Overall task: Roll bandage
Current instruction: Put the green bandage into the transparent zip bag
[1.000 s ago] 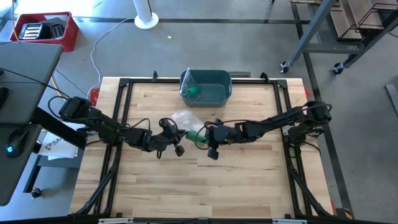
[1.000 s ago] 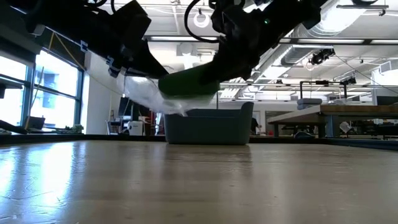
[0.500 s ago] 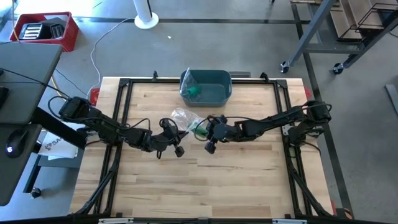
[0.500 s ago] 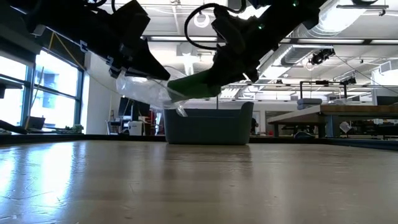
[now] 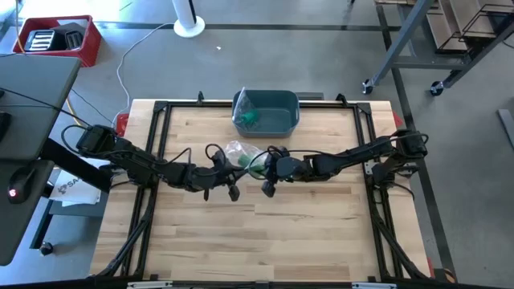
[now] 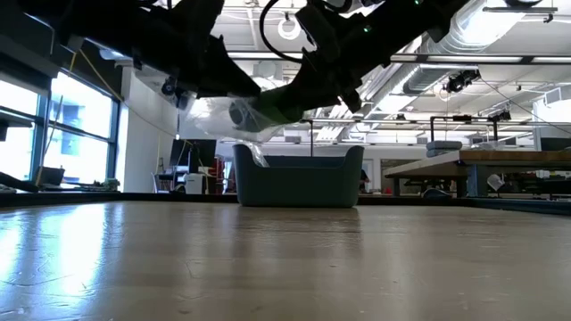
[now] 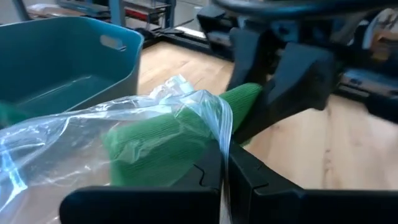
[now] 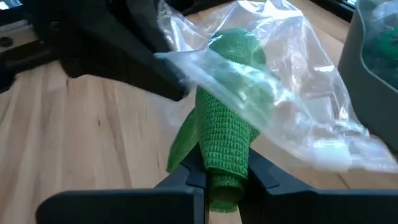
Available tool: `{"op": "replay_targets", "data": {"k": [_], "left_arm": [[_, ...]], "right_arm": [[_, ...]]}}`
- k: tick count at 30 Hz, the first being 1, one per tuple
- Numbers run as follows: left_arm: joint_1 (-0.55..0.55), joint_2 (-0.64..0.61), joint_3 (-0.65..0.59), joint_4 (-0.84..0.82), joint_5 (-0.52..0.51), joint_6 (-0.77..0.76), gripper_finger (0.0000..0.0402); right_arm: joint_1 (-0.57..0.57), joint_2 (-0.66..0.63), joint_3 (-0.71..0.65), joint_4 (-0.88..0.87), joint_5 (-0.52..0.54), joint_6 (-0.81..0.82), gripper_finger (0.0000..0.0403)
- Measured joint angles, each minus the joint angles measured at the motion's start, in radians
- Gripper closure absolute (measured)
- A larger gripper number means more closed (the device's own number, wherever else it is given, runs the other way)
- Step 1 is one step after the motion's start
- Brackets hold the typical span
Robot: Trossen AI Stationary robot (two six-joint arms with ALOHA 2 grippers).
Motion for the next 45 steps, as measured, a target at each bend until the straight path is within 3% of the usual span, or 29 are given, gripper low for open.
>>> {"op": "replay_targets", "data": {"k": [8,14,19,27,34,43,45], "left_arm": [[0.000,0.000,0.000,0.052,0.060,-0.008,0.0401],[0.000,0.000,0.000,0.026,0.069,-0.055,0.0401],[0.003,0.000,0.000,-0.058,0.067,-0.141,0.0401],[0.013,0.000,0.000,-0.122,0.064,-0.194,0.0401],[0.012,0.000,0.000,-0.080,0.065,-0.175,0.0401],[0.003,0.000,0.000,-0.015,0.082,-0.142,0.0401],[-0.005,0.000,0.000,0.000,0.096,-0.127,0.0401]], "right_arm": [[-0.010,0.000,0.000,0.049,-0.001,-0.065,0.0357],[0.015,0.000,0.000,0.055,-0.017,-0.088,0.0279],[0.016,0.000,0.000,0.023,-0.152,-0.064,0.0222],[0.037,-0.061,0.001,-0.085,-0.180,-0.018,0.0215],[0.087,-0.091,0.028,-0.090,-0.190,-0.139,0.0251],[0.074,-0.025,0.067,-0.046,-0.214,-0.218,0.0386],[0.054,0.004,0.067,-0.046,-0.184,-0.188,0.0397]]}}
